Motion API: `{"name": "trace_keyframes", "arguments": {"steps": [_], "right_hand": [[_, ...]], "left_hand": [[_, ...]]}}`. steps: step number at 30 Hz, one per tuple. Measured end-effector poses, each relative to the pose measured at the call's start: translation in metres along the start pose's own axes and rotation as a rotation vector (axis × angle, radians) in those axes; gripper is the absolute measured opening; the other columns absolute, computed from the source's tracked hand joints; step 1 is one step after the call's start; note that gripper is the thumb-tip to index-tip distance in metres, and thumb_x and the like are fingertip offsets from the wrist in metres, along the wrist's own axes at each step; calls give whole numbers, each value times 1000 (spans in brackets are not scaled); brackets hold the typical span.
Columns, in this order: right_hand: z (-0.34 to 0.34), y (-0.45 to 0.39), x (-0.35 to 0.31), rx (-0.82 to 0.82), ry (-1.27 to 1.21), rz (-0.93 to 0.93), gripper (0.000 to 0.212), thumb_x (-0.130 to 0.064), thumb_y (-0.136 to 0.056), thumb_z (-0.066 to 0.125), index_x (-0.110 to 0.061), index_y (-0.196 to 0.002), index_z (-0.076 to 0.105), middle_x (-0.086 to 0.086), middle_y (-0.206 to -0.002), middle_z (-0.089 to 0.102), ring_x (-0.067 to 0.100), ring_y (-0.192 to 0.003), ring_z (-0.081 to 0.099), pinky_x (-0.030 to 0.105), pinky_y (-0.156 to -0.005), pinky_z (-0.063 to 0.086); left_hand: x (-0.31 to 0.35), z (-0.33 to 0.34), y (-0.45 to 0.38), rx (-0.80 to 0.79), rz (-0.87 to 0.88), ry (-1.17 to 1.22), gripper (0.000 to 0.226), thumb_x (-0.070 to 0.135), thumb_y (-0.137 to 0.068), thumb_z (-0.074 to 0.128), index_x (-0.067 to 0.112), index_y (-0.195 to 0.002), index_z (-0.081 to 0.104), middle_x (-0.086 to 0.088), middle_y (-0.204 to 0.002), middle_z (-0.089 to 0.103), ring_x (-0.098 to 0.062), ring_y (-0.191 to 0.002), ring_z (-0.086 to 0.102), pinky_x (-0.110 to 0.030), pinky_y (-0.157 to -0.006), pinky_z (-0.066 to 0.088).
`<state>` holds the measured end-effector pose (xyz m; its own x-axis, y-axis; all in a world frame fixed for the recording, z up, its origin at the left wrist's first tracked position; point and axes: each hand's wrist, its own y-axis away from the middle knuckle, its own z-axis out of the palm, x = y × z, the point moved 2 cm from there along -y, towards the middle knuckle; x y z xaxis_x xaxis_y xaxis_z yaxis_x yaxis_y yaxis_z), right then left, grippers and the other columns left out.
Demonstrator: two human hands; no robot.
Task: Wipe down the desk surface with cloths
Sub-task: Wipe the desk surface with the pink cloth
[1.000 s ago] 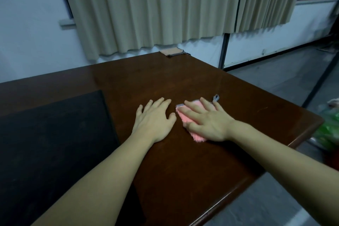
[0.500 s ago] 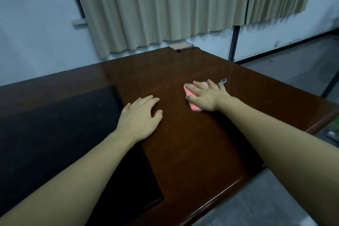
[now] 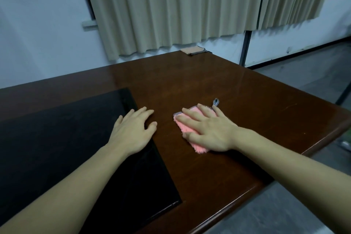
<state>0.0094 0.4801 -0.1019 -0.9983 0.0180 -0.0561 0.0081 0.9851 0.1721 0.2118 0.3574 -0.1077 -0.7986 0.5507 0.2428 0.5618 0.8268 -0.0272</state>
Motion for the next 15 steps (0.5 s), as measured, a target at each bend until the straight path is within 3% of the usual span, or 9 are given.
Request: {"name": "trace_keyframes", "arguments": {"steps": [4, 11, 15], "right_hand": [[-4, -12, 9, -18, -8, -4, 62, -69, -101, 20, -55, -156, -6, -18, -169, -9, 25, -156, -11, 58, -123, -6], [-19, -86, 33, 11, -68, 231, 63, -68, -101, 22, -52, -158, 1, -14, -170, -2, 32, -157, -5, 62, -121, -4], [-18, -93, 27, 12, -70, 260, 62, -66, -102, 21, -50, -158, 1, -13, -170, -2, 33, -156, -5, 64, -121, -5]], "left_hand": [[-1, 5, 0, 9, 0, 5, 56, 54, -105, 32, 37, -158, 28, 10, -168, 18, -20, -156, 11, -48, -125, 5], [-1, 6, 4, 20, 12, 8, 55, 54, -105, 29, 38, -158, 27, 11, -168, 17, -19, -156, 9, -47, -126, 4], [-2, 5, 5, 16, 6, 9, 55, 55, -105, 29, 38, -158, 27, 11, -168, 16, -19, -156, 9, -46, -126, 3]]}}
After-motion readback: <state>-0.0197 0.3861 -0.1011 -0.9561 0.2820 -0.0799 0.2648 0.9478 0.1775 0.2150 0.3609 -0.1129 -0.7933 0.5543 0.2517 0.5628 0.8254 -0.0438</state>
